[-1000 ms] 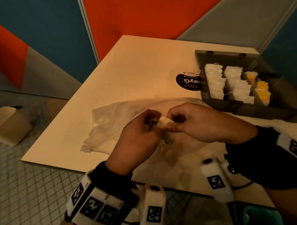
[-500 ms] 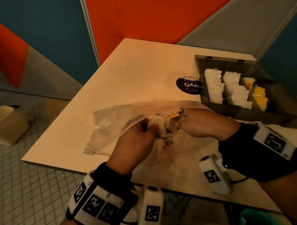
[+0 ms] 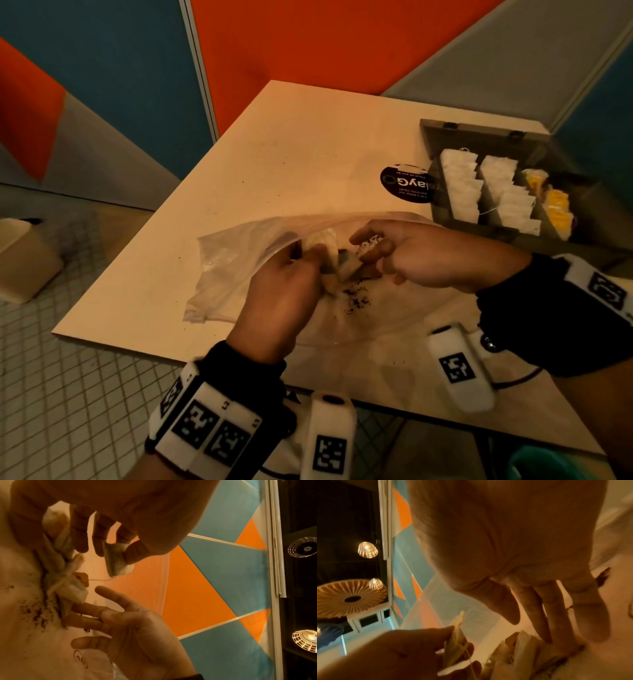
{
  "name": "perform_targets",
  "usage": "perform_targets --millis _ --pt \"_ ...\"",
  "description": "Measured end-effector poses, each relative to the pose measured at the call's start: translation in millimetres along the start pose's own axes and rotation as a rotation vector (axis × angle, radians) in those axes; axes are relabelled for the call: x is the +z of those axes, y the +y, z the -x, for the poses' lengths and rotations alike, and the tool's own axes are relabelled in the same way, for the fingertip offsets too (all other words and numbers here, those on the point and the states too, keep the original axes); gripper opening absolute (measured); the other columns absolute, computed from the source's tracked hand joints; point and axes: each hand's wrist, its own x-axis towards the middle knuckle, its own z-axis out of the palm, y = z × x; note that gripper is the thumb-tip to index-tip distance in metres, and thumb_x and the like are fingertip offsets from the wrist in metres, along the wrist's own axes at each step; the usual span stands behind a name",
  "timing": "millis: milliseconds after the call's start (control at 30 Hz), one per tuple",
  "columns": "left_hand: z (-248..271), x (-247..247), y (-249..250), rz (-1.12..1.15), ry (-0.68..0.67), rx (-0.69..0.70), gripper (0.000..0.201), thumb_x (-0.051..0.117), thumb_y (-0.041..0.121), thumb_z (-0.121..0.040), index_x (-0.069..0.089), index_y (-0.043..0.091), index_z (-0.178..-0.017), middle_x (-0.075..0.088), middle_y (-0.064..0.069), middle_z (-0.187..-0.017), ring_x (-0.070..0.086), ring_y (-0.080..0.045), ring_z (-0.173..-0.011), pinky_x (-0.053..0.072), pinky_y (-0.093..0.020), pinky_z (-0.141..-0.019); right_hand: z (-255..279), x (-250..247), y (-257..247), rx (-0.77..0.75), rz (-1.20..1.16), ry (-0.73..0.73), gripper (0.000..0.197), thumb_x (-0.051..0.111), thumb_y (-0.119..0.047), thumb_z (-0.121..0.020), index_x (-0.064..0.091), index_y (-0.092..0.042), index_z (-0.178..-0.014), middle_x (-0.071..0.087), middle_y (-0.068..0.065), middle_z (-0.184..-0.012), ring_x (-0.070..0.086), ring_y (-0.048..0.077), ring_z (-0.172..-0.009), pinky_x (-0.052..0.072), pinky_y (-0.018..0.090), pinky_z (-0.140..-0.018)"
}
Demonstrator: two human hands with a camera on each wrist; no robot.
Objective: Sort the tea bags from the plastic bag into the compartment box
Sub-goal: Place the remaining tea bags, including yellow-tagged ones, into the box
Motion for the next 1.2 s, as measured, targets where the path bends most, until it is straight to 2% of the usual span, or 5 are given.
perform_targets --millis 100,300,533,900,1200 --pt "-2.3 -0.2 -2.4 0.021 0.022 -0.003 0.014 0.056 0.028 -0.09 0.069 0.021 -0.087 0.072 -0.005 -0.086 0.069 -0.032 -0.087 0.054 -0.054 -0.081 1.4 -1.3 0.0 0.008 -0.034 0.036 0.041 0.051 -0.006 -0.09 0.058 -0.028 -0.123 0.062 -0.007 -0.118 0.057 0.012 -0.107 0.049 0.03 -0.081" --pt "-1.9 1.6 -0.1 0.037 0.025 -0.028 0.022 0.057 0.025 -0.09 0.067 0.025 -0.071 0.066 0.01 -0.063 0.069 -0.032 -0.084 0.055 -0.052 -0.079 -8.3 6.9 -3.9 0.04 0.36 0.139 0.033 0.058 -0.033 -0.089 0.062 -0.02 -0.12 0.06 0.002 -0.12 0.057 0.021 -0.108 0.047 0.028 -0.091" --pt "-0.4 2.1 1.2 0.021 0.007 -0.044 0.015 0.058 0.029 -0.084 0.072 0.032 -0.079 0.073 0.006 -0.075 0.07 -0.029 -0.088 0.054 -0.057 -0.087 -8.3 7.7 -5.8 0.067 0.434 0.087 0.031 0.061 -0.047 -0.086 0.069 -0.022 -0.101 0.065 0.0 -0.112 0.059 0.021 -0.104 0.049 0.029 -0.09" --pt "4.2 10.2 4.2 -0.068 -0.043 0.006 0.021 0.059 0.039 -0.082 0.068 0.02 -0.079 0.071 -0.012 -0.086 0.068 -0.035 -0.086 0.052 -0.059 -0.085 12.0 9.2 7.1 0.125 -0.43 0.266 0.015 0.077 -0.019 -0.081 0.065 -0.013 -0.089 0.062 0.004 -0.092 0.059 0.01 -0.045 0.04 0.017 -0.038" --pt "6.6 10.4 3.7 -0.128 -0.04 0.091 0.032 0.061 0.033 -0.089 0.062 0.002 -0.085 0.065 -0.021 -0.084 0.063 -0.037 -0.079 0.052 -0.05 -0.076 28.1 19.8 10.2 0.031 -0.846 0.189 0.012 0.067 -0.001 -0.086 0.073 -0.011 -0.089 0.076 0.008 -0.087 0.071 0.021 -0.071 0.046 0.03 -0.058"
